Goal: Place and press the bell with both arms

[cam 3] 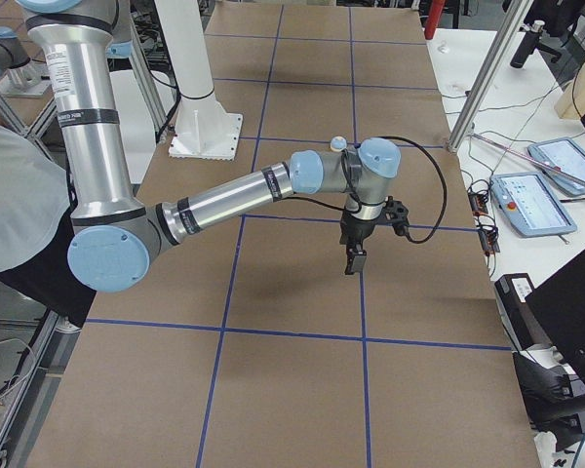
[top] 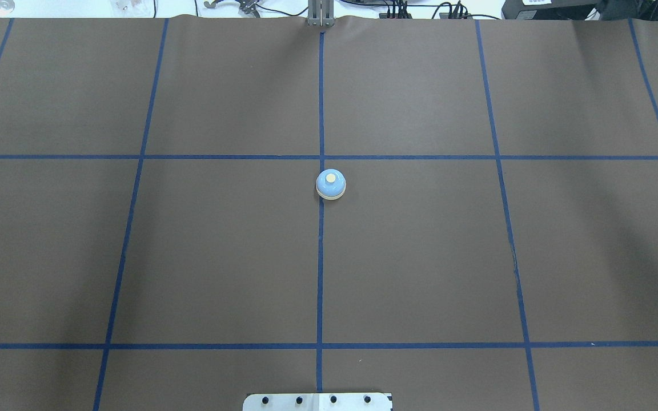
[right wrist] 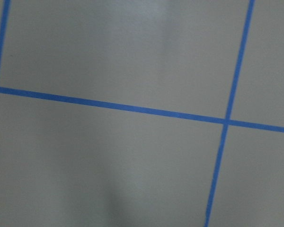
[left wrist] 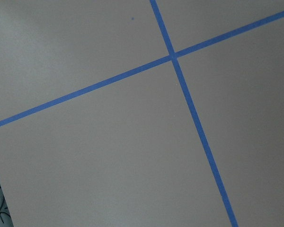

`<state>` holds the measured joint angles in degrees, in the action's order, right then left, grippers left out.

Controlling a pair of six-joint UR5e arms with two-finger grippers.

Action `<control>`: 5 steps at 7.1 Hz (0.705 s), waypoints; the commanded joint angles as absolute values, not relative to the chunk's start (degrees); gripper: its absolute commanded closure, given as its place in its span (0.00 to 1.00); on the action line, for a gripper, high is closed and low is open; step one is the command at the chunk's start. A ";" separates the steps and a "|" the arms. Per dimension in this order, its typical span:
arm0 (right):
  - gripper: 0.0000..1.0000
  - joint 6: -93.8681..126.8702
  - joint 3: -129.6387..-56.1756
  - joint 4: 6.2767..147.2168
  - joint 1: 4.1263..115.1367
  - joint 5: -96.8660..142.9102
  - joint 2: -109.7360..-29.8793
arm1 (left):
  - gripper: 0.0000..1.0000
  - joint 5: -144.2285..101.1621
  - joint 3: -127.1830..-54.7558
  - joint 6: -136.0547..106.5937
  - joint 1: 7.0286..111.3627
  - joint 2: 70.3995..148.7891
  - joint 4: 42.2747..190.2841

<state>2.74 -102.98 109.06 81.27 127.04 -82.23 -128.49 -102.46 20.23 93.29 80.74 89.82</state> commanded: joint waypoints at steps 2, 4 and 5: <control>0.00 2.29 -96.94 93.05 84.63 127.35 -88.74 | 0.00 -128.50 -102.39 19.95 93.34 80.77 90.00; 0.00 2.11 -96.60 92.37 85.08 131.63 -91.13 | 0.00 -128.58 -102.22 19.78 93.34 80.68 90.09; 0.00 1.85 -96.59 92.37 85.95 134.71 -91.49 | 0.00 -128.58 -101.61 19.69 93.34 80.68 90.09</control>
<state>2.09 -96.77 92.77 85.14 131.19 -90.48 -128.55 -102.11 19.78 93.34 80.72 90.08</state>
